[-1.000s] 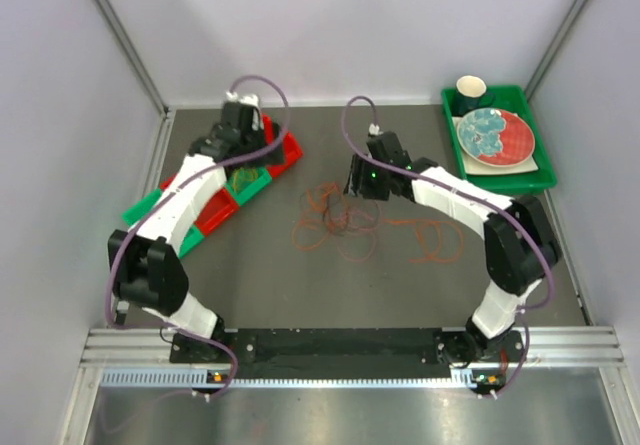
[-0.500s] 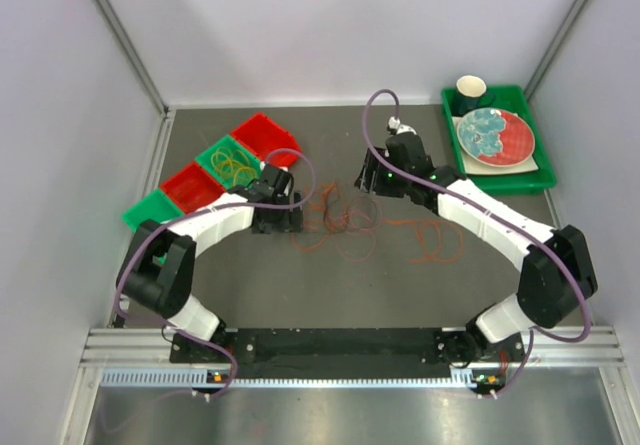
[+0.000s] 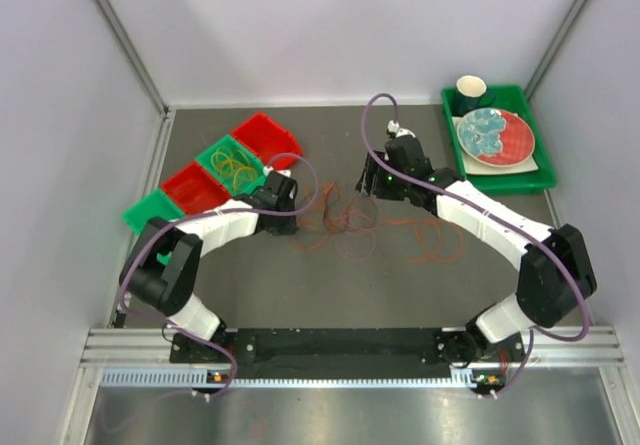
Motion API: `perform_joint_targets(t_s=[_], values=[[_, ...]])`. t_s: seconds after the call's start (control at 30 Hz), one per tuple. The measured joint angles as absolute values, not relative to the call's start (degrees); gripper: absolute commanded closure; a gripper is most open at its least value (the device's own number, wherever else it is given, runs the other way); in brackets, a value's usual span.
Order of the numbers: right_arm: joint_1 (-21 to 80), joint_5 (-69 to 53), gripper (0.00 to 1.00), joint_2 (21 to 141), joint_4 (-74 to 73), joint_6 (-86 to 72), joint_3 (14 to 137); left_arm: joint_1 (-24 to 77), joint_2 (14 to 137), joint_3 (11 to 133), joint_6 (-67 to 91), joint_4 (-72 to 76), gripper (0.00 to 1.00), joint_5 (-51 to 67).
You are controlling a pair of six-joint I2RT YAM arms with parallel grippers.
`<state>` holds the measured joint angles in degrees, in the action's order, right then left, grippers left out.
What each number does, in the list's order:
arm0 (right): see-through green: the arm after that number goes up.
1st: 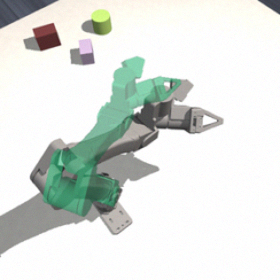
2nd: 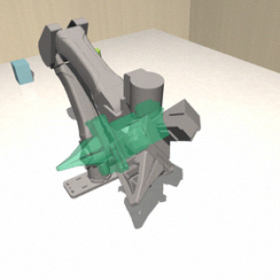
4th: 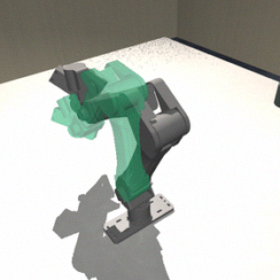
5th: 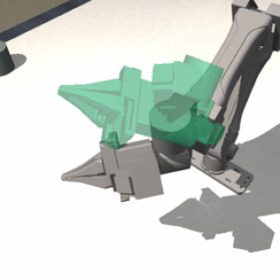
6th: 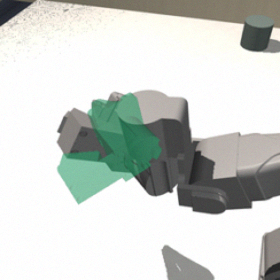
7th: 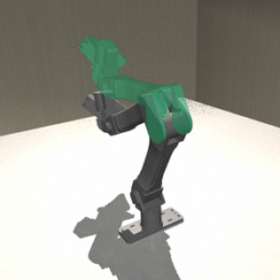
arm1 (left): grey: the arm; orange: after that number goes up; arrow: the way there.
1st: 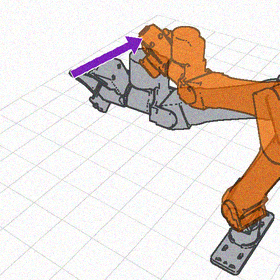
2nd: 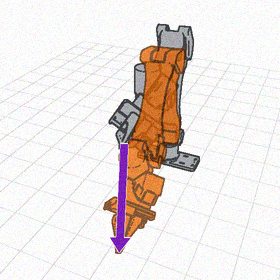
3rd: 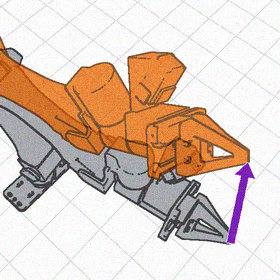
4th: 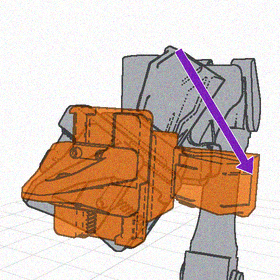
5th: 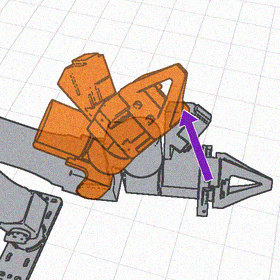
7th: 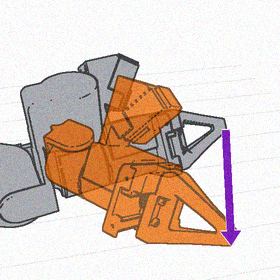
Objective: Untangle the cables
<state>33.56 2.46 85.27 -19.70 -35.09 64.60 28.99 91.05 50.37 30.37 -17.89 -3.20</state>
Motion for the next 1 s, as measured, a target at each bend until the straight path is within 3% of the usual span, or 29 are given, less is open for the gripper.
perform_joint_targets(t_s=[0.47,0.73,1.0], values=[[39.4,0.5,0.50,102.3,-22.6,-29.3,78.9,28.7,83.9,51.4,30.4,-21.1,1.00,-0.8],[41.1,-1.1,0.45,107.4,-23.5,-29.2,81.4,25.7,75.6,56.6,31.7,-23.4,1.00,4.6],[41.1,2.0,0.53,111.1,-24.2,-31.6,85.4,24.3,73.7,59.5,32.1,-23.8,1.00,7.8]])
